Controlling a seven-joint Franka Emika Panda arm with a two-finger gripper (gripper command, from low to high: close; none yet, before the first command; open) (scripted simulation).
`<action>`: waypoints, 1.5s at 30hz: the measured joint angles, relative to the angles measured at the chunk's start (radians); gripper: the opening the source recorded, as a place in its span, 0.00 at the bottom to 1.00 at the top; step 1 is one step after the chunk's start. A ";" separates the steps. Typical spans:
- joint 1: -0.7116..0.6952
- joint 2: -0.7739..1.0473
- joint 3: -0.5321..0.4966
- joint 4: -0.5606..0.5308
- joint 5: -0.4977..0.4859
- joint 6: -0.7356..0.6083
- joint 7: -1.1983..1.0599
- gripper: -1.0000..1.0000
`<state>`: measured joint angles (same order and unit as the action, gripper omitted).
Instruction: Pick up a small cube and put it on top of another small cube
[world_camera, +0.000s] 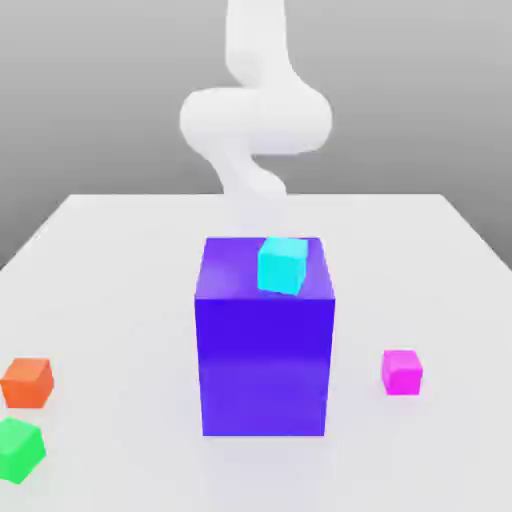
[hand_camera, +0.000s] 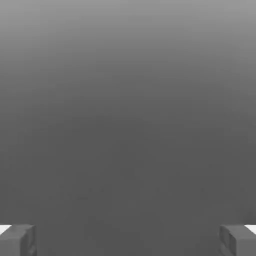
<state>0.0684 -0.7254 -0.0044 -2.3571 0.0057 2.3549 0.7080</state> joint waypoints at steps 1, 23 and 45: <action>0.033 0.037 -0.002 -0.027 0.003 0.027 -0.045 0.50; 0.507 0.857 0.081 -0.489 -0.079 0.624 -0.776 0.50; 0.501 0.741 0.027 -0.407 0.097 0.479 -0.878 0.00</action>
<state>0.5696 0.0155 0.0223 -2.7642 0.1023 2.8341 -0.1699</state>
